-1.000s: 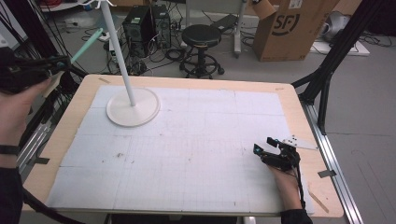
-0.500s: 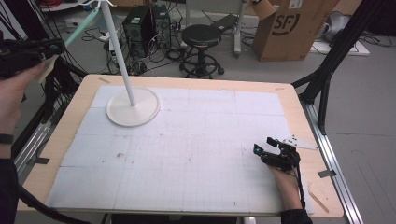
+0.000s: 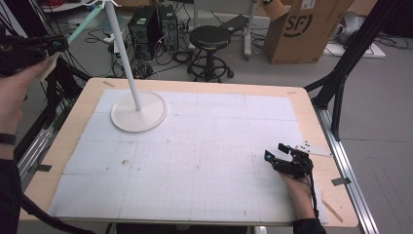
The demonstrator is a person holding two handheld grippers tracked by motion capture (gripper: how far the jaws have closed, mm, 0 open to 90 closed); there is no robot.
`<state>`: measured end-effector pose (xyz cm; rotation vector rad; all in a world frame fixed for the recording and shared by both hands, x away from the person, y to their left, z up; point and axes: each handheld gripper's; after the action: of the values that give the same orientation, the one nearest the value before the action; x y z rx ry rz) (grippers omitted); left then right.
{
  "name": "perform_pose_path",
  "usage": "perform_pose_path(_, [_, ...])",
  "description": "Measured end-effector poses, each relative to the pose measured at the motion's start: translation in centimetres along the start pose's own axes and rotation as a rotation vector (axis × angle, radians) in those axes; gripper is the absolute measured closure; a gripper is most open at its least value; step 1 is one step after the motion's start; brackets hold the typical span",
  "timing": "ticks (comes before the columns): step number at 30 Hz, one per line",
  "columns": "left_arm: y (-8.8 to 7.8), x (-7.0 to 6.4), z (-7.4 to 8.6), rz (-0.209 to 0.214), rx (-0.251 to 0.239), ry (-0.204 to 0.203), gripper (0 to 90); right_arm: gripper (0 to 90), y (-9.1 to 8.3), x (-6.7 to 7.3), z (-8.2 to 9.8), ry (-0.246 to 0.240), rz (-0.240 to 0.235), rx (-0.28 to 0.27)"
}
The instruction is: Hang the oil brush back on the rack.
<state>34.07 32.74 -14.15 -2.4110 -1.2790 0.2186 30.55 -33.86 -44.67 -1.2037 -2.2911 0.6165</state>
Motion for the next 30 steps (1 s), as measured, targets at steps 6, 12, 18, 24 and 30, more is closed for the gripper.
perform_pose_path(6, [0.3,0.1,0.1,-0.021,0.009,-0.002,82.2,24.6,0.0,0.0,0.0,-0.001,0.000,0.001])
perform_pose_path(12, [0.5,0.3,0.2,-0.030,0.019,-0.004,82.2,24.6,0.0,0.0,0.0,0.000,-0.001,0.001])
perform_pose_path(18, [0.9,0.3,0.2,-0.040,0.032,-0.008,82.1,24.6,0.0,0.0,0.0,0.001,-0.001,0.001])
perform_pose_path(24, [1.1,0.2,0.3,-0.061,0.053,-0.004,82.1,24.6,0.0,0.0,0.0,0.001,-0.003,-0.002])
perform_pose_path(30, [1.2,0.4,0.4,-0.067,0.050,-0.016,81.8,24.6,0.0,0.0,0.0,-0.001,-0.002,-0.003])
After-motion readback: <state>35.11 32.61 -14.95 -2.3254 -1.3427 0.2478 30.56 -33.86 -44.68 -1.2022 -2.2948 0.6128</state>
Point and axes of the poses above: each handheld gripper's, and its own axes: y roughly forward along the jaws, z roughly out of its underside, x roughly to its left, and after that the axes turned 14 degrees about x, right-handed
